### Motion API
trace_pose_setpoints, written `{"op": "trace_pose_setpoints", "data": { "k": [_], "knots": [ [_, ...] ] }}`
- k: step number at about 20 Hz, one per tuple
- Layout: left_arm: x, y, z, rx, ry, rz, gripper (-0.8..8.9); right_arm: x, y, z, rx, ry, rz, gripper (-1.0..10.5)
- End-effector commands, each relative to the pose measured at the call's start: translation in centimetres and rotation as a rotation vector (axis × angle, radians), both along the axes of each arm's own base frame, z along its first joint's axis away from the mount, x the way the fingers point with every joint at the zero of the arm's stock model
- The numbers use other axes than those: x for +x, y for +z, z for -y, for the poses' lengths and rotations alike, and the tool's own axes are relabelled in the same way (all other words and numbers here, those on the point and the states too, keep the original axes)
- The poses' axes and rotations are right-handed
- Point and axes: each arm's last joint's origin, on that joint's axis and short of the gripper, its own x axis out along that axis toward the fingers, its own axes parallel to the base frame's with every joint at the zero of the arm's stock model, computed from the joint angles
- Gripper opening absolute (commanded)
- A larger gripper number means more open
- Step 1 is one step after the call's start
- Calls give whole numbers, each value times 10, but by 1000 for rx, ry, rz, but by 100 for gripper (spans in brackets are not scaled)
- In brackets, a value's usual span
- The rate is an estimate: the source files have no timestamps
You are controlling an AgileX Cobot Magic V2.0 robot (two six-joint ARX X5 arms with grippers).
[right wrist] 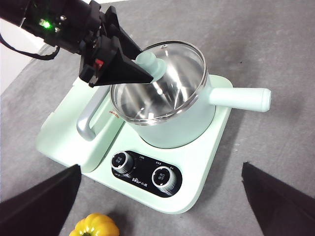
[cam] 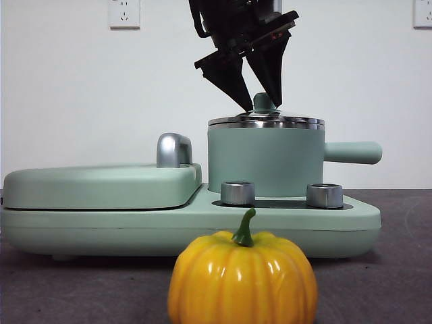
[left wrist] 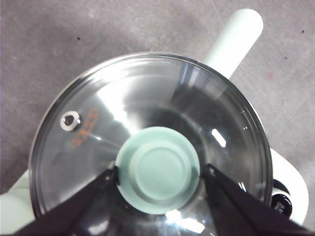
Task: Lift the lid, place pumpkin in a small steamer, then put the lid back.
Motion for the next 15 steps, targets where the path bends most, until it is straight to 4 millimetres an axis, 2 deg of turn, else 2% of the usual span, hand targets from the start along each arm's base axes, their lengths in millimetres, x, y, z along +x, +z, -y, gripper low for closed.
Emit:
{"op": "trace_pose_setpoints", "data": {
  "k": [1, 3, 6, 10, 11, 15],
  "knots": [
    [4, -2, 9, -15, -30, 32, 171, 1, 5, 0, -10, 12, 26, 520],
    [4, -1, 10, -25, -29, 43, 166, 1, 5, 0, -10, 12, 26, 520],
    [4, -2, 10, -18, -30, 37, 68, 1, 5, 0, -10, 12, 26, 520],
    [4, -2, 9, -17, -30, 35, 41, 1, 5, 0, -9, 11, 26, 520],
    [4, -2, 9, -18, -30, 36, 5, 1, 5, 0, -9, 11, 26, 520],
    [3, 7, 9, -38, -24, 53, 6, 1, 5, 0, -3, 8, 20, 520]
  ]
}}
